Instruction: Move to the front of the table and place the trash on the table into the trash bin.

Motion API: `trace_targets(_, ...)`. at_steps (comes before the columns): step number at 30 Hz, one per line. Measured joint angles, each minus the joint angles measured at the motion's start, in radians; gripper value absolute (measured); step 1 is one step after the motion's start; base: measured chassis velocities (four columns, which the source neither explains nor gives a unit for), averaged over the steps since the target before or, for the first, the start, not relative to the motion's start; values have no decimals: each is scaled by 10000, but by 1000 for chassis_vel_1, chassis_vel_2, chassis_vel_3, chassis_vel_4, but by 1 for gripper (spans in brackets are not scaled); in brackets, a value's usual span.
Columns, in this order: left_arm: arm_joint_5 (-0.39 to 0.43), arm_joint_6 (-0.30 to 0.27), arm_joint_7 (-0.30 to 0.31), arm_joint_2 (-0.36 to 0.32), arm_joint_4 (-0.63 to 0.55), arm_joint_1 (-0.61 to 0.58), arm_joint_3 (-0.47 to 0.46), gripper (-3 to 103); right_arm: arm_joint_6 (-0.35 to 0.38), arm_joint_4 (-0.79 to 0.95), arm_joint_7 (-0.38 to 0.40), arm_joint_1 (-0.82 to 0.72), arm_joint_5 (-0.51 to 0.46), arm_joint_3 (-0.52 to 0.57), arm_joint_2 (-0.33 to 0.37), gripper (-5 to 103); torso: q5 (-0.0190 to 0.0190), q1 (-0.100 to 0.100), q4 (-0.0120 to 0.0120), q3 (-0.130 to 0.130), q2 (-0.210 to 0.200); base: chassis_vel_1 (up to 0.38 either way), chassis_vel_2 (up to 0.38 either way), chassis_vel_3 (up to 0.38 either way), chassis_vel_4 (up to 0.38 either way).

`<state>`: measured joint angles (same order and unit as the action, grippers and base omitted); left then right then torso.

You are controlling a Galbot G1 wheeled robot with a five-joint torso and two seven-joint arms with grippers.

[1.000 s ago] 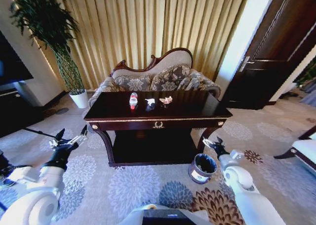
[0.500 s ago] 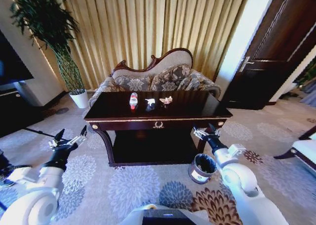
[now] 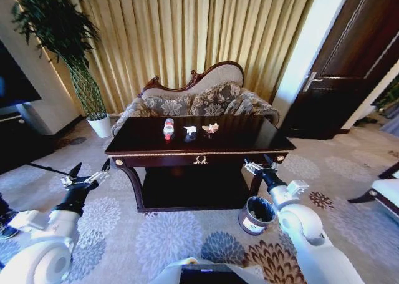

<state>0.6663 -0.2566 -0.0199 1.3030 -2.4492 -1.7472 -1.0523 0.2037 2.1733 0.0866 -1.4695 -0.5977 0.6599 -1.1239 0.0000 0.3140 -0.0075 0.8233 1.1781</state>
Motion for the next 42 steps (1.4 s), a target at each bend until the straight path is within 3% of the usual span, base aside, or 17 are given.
trace_targets(11,-14,17,-6,44,-99,-96,-56,100,-19,-5,17,0,-122,-76,49,100,3,5,0,3,-4,-271,266,275,-277)
trace_targets(19,-5,13,2,-65,-221,-124,-41,100,40,-188,215,291,-555,-192,530,100,-2,17,0,7,-9,-137,134,137,-120)
trace_targets(27,1,6,18,-138,-329,-303,-150,100,825,-446,500,1375,-2115,-548,1963,100,1,-14,1,-5,6,33,-38,-31,36)
trace_targets(30,1,-22,64,-159,-380,-357,-212,100,1164,-883,523,2238,-3160,-947,2939,100,3,-2,1,2,0,0,0,0,0)
trace_targets(31,1,-22,64,-159,-380,-357,-212,100,1164,-883,523,2238,-3160,-947,2939,100,3,-2,1,2,0,0,0,0,0)
trace_targets(36,2,-222,274,-162,-506,-373,-227,100,1967,-1366,776,3527,-4263,-2043,4354,100,1,8,0,5,-5,0,0,0,0)
trace_targets(42,-104,-246,294,-36,-515,-389,-142,100,2362,-1679,1180,4851,-4555,-3217,4558,100,1,-1,-2,0,-1,0,0,0,0)
